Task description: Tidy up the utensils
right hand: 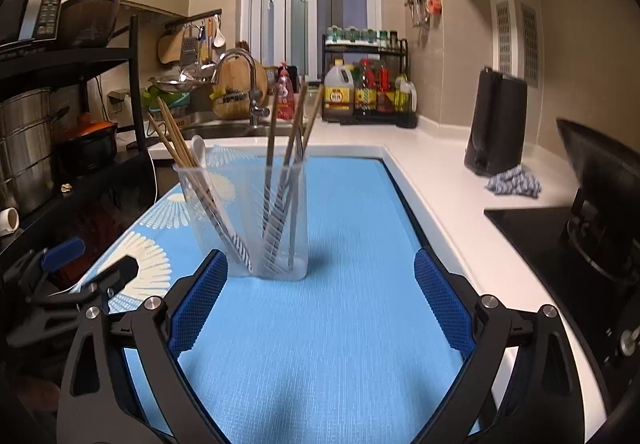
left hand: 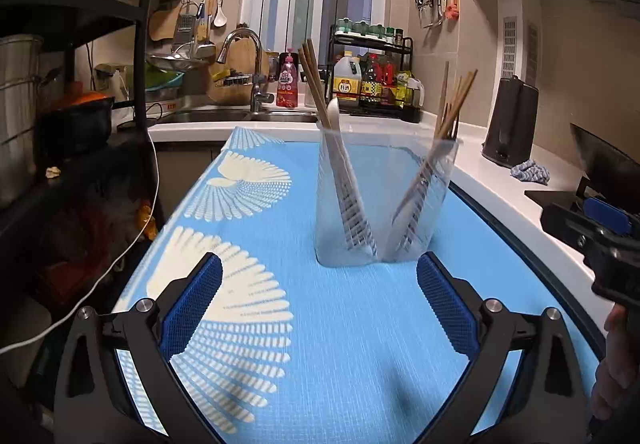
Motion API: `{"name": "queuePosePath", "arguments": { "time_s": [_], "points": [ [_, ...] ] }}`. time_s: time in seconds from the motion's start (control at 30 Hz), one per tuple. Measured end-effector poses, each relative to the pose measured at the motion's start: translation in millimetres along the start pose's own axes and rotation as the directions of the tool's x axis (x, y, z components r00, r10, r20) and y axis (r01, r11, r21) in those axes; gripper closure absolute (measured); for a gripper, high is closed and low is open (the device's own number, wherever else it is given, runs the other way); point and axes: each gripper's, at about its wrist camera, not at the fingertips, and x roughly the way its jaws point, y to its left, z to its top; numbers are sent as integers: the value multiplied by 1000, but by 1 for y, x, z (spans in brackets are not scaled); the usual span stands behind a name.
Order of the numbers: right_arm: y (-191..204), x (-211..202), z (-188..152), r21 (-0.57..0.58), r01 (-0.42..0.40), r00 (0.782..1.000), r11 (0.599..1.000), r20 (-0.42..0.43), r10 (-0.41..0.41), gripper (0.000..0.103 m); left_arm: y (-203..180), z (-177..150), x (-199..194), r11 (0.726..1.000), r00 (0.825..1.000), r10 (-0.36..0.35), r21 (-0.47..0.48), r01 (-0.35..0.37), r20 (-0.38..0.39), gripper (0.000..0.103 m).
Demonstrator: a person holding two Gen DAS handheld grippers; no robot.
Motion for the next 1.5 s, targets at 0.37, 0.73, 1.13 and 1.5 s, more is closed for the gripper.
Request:
{"name": "queuePosePath", "arguments": {
  "time_s": [0.37, 0.73, 1.13, 1.5],
  "points": [
    [-6, 7, -5, 0, 45, 998, 999, -32, -45, 10, -3, -7, 1, 1000, 1000, 22, -6, -22, -9, 8],
    [-7, 8, -5, 10, 36, 999, 999, -37, -35, 10, -6, 1, -7, 999, 999, 33, -29, -33, -6, 8],
    [-11, 6, -5, 23, 38, 999, 999, -36, -38, 10, -6, 8, -14, 997, 999, 24, -72, -26, -27, 8],
    [-7, 6, -6, 6, 38, 999, 999, -35, -38, 10, -8, 9, -20, 997, 999, 24, -70, -25, -22, 8]
  ]
}}
